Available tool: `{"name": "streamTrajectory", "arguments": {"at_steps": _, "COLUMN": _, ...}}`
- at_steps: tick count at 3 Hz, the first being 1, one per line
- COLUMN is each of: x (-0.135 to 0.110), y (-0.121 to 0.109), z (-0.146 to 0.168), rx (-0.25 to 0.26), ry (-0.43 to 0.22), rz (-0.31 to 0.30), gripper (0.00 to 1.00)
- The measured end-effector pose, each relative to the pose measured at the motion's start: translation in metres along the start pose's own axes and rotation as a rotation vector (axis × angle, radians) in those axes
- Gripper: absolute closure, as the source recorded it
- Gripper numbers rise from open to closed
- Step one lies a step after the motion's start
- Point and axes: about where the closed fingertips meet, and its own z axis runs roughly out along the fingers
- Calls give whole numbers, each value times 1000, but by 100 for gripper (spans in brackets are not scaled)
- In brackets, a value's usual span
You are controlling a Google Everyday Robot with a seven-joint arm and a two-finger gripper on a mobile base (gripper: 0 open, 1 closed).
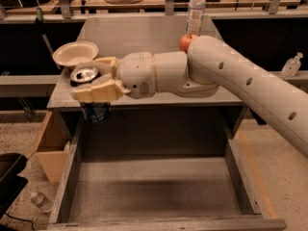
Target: Place pepsi can into top drawer
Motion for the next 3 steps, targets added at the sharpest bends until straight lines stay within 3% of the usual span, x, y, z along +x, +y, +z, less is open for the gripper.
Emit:
{"name": "streamTrajectory", "arguments": {"at_steps": 1, "x": 38, "y": 44, "z": -12, "rx": -100, "ry": -36, "rz": 79, "gripper": 100}}
{"name": "streamTrajectory", "arguments": {"at_steps": 2, "x": 85, "y": 78, "z": -42, "rx": -64, "ry": -97, "rz": 191, "gripper": 100}}
{"name": "streamTrajectory", "arguments": {"at_steps": 3, "x": 101, "y": 92, "z": -50, "rx": -52, "ry": -84, "rz": 224, "gripper": 100}}
